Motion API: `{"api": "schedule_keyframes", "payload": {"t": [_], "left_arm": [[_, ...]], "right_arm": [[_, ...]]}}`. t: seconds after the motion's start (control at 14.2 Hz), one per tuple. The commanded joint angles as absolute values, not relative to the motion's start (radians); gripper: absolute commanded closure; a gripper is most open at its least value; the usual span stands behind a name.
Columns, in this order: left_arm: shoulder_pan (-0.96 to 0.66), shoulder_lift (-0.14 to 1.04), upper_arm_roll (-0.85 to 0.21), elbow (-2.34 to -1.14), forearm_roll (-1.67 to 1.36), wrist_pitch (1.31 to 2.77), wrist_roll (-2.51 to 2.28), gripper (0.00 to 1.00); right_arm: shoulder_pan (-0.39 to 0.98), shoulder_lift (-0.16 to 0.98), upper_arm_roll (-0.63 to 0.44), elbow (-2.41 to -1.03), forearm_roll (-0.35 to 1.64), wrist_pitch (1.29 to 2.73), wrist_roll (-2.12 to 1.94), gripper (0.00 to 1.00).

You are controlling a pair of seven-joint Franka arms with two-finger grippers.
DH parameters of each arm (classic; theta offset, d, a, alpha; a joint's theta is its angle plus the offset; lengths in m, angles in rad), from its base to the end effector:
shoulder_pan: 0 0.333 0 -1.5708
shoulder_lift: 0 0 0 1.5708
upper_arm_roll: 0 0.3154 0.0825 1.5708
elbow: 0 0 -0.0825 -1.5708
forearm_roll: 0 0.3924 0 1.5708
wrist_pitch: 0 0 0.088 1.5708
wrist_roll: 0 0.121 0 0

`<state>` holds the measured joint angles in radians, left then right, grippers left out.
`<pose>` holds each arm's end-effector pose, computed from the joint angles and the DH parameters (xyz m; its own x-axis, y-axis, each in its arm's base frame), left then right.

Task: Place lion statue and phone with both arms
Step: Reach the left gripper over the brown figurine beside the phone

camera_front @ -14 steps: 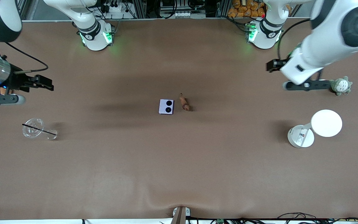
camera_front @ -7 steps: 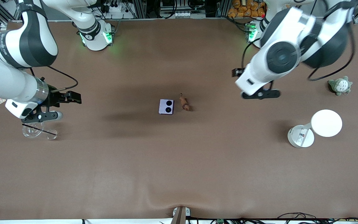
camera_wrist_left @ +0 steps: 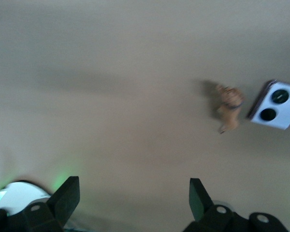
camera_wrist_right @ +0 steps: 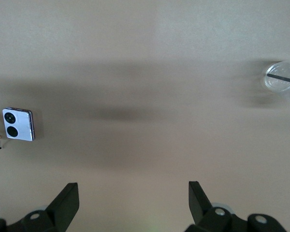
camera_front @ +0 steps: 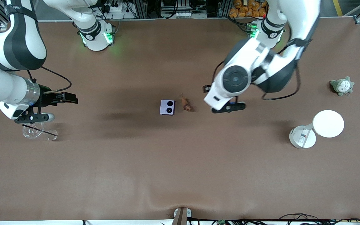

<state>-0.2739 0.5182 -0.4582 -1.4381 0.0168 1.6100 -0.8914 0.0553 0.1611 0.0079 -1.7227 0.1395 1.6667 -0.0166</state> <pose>0.5237 -0.4063 0.3799 0.9228 0.1813 -0.3399 0.1574 -0.9828 -0.0969 0.5888 0.0527 0.4527 0.9747 0.0650 -0.2140 0.0359 -0.9899 -0.1371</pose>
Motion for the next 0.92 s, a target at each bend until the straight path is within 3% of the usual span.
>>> {"api": "schedule_keyframes", "payload": {"t": [0.0, 0.49, 0.85], "left_arm": [[-0.324, 0.592, -0.454, -1.399, 0.009, 1.699, -1.004, 0.00], [-0.406, 0.704, -0.445, -1.404, 0.031, 1.934, -1.173, 0.00], [-0.549, 0.784, -0.391, -1.408, 0.216, 1.990, -1.397, 0.00]], "right_arm": [[0.057, 0.152, 0.014, -1.721, 0.158, 1.654, -0.014, 0.00], [0.055, 0.152, 0.014, -1.721, 0.161, 1.641, -0.014, 0.00], [0.058, 0.152, 0.014, -1.721, 0.161, 1.638, -0.014, 0.00]]}}
